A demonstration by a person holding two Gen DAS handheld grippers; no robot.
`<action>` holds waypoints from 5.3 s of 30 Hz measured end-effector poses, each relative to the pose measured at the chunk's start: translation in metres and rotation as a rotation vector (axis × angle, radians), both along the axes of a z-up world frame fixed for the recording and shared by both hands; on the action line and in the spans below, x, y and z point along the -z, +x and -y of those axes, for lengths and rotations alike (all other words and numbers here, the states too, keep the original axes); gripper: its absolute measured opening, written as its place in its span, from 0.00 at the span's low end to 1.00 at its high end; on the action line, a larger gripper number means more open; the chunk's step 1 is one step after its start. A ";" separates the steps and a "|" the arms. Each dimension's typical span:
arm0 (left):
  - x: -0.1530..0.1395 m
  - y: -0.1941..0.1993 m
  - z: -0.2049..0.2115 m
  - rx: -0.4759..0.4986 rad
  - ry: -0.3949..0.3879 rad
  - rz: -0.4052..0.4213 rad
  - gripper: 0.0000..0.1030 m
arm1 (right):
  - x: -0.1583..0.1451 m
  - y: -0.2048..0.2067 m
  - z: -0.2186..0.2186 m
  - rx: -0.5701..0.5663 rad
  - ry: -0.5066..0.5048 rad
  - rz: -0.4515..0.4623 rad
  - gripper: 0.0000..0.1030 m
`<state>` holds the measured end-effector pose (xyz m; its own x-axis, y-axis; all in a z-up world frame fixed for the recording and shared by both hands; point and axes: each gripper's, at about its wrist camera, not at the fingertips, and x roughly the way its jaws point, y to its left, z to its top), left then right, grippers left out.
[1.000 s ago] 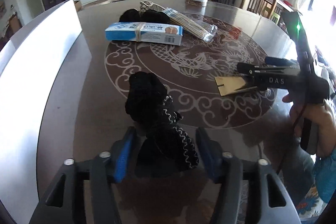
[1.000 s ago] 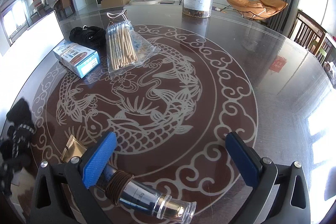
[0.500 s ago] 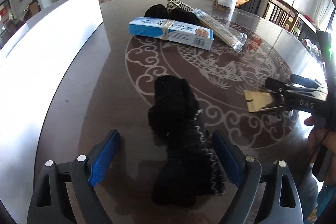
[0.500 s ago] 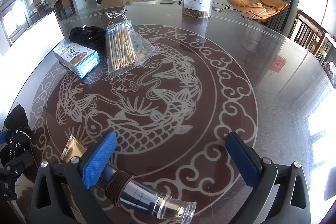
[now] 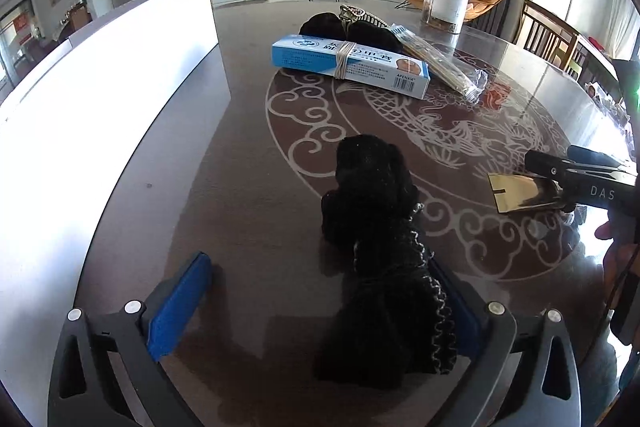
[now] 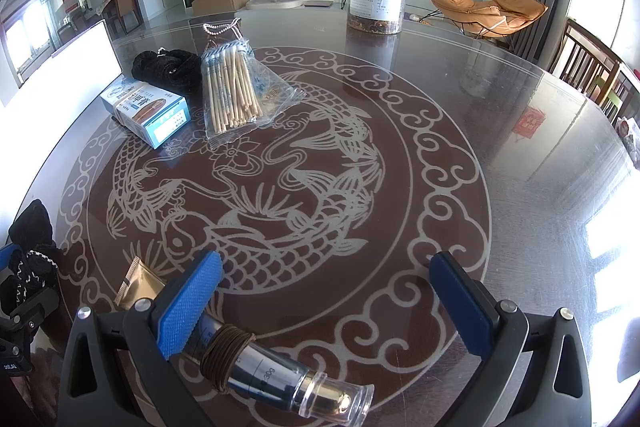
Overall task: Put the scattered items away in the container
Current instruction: 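Lift the black fabric item with the left tool while the right tool lifts the gold tube, then hold the black fabric item in the left tool while the right tool holds the gold tube, then carry the black fabric item and gold tube over the white container with both tools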
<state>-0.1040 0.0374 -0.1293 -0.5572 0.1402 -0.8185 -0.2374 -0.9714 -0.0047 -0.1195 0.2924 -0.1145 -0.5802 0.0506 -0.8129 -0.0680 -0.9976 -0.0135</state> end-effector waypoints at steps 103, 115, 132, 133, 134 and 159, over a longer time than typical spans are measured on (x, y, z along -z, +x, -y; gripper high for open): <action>-0.002 -0.002 0.000 -0.007 -0.002 -0.003 1.00 | 0.006 0.064 0.063 -0.443 -0.002 0.002 1.00; -0.002 -0.002 0.000 -0.007 -0.002 -0.003 1.00 | 0.006 0.065 0.063 -0.443 -0.002 0.002 1.00; -0.002 -0.003 0.000 -0.007 -0.003 -0.003 1.00 | 0.006 0.065 0.063 -0.443 -0.002 0.002 1.00; -0.002 -0.003 0.000 -0.007 -0.003 -0.003 1.00 | 0.006 0.065 0.063 -0.443 -0.002 0.002 1.00; -0.002 -0.003 0.000 -0.008 -0.003 -0.003 1.00 | 0.006 0.065 0.063 -0.443 -0.002 0.002 1.00; -0.020 -0.019 -0.024 0.135 -0.045 0.137 0.32 | -0.012 0.030 0.058 -0.495 0.000 0.287 0.62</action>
